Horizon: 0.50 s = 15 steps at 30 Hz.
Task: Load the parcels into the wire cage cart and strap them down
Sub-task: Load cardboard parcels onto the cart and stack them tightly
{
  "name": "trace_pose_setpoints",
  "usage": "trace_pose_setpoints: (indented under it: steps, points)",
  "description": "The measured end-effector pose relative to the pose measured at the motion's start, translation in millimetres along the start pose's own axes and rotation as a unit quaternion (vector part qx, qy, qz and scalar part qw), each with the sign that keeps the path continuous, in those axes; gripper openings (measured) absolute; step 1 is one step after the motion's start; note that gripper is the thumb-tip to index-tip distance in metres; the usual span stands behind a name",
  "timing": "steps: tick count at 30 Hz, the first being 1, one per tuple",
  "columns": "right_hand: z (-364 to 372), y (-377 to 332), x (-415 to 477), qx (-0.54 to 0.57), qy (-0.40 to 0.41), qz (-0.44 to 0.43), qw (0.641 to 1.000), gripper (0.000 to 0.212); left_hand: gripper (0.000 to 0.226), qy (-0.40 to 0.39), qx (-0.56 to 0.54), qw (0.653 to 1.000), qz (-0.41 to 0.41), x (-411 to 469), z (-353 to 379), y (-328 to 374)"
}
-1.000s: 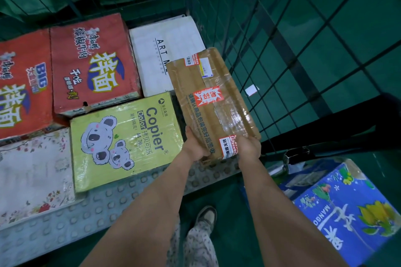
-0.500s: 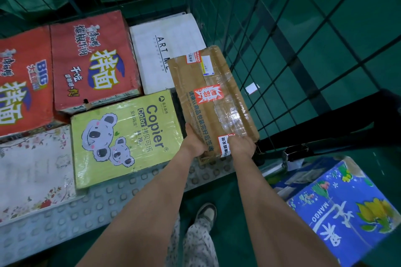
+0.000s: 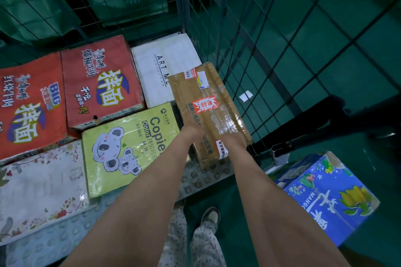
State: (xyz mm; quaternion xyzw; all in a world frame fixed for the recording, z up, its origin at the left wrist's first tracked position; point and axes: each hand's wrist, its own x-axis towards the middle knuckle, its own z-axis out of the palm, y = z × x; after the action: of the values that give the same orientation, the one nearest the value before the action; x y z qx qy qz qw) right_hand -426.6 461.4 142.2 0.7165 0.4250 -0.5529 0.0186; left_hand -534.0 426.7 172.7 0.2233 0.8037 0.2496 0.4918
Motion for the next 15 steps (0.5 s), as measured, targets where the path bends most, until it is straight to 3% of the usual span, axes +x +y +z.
trace_pose_setpoints:
  steps: [5,7,9,12,15]
  points:
    - [-17.0,-2.5,-32.0,0.045,0.009,0.011,0.999,0.031,0.036,-0.037,0.015,0.999,0.006,-30.0,-15.1,12.0]
    - [-22.8,-2.6,-47.5,0.067,-0.002,0.007,0.998,0.025,0.059,-0.035,0.008,0.999,0.008,-41.2,-18.8,19.0]
    - [-27.0,-3.0,-57.6,0.098,0.016,-0.011,0.995,0.012,0.058,-0.02,0.043,0.999,0.014,-50.0,-21.5,25.4]
    - [-35.7,5.0,-75.7,0.144,0.018,-0.037,0.989,0.02,0.062,-0.047,0.063,0.997,0.022,-69.3,-24.9,33.7]
    - [-38.1,19.2,-93.5,0.208,0.049,0.009,0.977,0.004,0.063,-0.063,0.092,0.993,0.038,-79.9,-25.1,35.8]
